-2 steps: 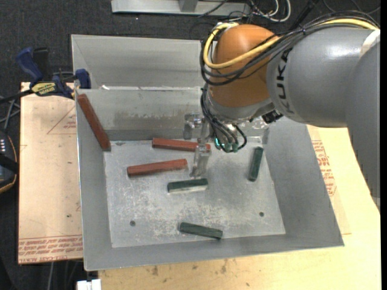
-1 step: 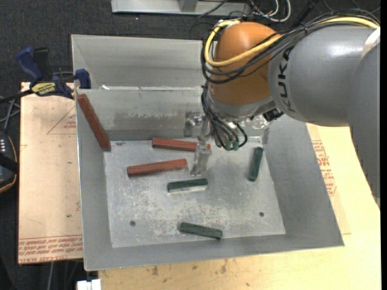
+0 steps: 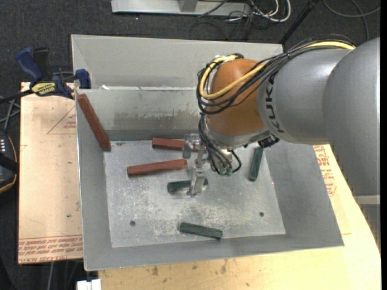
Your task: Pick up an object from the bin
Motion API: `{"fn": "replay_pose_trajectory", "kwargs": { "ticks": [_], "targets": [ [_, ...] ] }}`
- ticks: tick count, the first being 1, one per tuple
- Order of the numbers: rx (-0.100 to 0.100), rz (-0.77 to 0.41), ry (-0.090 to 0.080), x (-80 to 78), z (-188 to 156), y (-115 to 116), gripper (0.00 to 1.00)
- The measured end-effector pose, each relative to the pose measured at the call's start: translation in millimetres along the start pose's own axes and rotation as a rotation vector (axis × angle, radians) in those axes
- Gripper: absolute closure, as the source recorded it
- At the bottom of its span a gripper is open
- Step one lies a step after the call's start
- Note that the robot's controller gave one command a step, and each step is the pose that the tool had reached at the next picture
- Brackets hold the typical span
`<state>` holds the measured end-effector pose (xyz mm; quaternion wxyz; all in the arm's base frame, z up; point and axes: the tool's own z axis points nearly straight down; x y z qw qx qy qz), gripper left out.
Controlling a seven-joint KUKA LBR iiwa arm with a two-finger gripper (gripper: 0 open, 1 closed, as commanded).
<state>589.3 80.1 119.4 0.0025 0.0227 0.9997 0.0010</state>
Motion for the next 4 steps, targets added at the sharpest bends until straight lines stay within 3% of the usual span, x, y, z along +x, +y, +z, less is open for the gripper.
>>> {"fn": "replay_pose_trajectory", "kwargs": {
  "ticks": [1, 2, 3, 4],
  "targets": [
    [0.001, -0.218, 0.005, -18.4, -7.8, 44.8, 0.0],
    [-0.002, -0.271, 0.003, -7.2, -4.8, 39.0, 0.0],
    [0.0, -0.258, -0.001, -20.2, 39.5, 79.3, 0.0],
    [0.0, -0.439, 0.001, -1.4, 47.6, 14.5, 1.0]
  ]
}}
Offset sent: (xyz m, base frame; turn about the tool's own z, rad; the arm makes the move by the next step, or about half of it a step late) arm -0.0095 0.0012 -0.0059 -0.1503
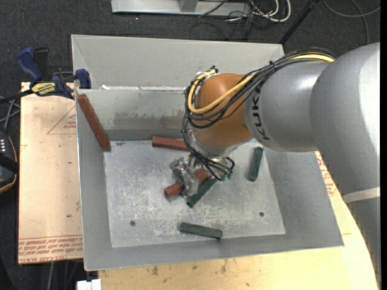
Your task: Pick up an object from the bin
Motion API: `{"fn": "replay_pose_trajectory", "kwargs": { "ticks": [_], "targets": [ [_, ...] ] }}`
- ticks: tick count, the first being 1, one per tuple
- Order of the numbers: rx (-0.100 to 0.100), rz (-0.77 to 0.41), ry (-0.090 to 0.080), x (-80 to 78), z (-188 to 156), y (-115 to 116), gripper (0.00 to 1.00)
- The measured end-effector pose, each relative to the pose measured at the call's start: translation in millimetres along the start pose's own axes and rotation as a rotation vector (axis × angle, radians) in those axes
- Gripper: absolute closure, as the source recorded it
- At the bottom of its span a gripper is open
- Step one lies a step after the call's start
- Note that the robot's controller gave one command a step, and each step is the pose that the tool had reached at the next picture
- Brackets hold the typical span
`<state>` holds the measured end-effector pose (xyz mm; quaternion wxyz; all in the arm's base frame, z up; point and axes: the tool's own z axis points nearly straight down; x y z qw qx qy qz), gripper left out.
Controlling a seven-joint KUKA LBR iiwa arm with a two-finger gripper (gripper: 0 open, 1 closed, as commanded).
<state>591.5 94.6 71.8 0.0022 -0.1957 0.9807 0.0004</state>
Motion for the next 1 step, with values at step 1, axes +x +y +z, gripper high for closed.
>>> {"fn": "replay_pose_trajectory", "kwargs": {
  "ticks": [1],
  "targets": [
    [0.0, 0.0, 0.0, 0.0, 0.0, 0.0, 1.0]
  ]
}}
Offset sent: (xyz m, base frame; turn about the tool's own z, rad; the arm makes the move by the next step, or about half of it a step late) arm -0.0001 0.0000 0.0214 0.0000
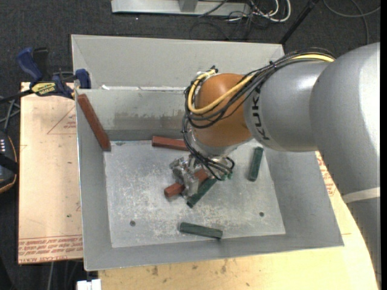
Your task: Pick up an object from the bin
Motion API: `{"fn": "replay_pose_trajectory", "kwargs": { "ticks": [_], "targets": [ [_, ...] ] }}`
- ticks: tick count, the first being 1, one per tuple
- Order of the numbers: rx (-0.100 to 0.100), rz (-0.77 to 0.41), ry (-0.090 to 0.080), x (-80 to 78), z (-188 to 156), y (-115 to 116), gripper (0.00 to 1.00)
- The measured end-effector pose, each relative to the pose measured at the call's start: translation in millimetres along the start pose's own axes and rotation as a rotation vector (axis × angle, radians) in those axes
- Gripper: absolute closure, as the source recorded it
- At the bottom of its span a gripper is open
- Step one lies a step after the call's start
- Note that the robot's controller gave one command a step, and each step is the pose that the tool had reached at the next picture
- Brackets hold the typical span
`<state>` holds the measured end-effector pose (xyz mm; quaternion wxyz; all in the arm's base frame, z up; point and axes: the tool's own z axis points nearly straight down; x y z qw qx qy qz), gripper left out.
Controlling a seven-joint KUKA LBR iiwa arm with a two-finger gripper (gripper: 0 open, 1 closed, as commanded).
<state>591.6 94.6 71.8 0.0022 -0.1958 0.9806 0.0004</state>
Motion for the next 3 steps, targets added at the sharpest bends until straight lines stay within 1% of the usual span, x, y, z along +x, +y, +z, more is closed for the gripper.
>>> {"fn": "replay_pose_trajectory", "kwargs": {
  "ticks": [3],
  "targets": [
    [-0.001, 0.001, 0.001, -0.1, -10.5, 0.3, 1.0]
  ]
}}
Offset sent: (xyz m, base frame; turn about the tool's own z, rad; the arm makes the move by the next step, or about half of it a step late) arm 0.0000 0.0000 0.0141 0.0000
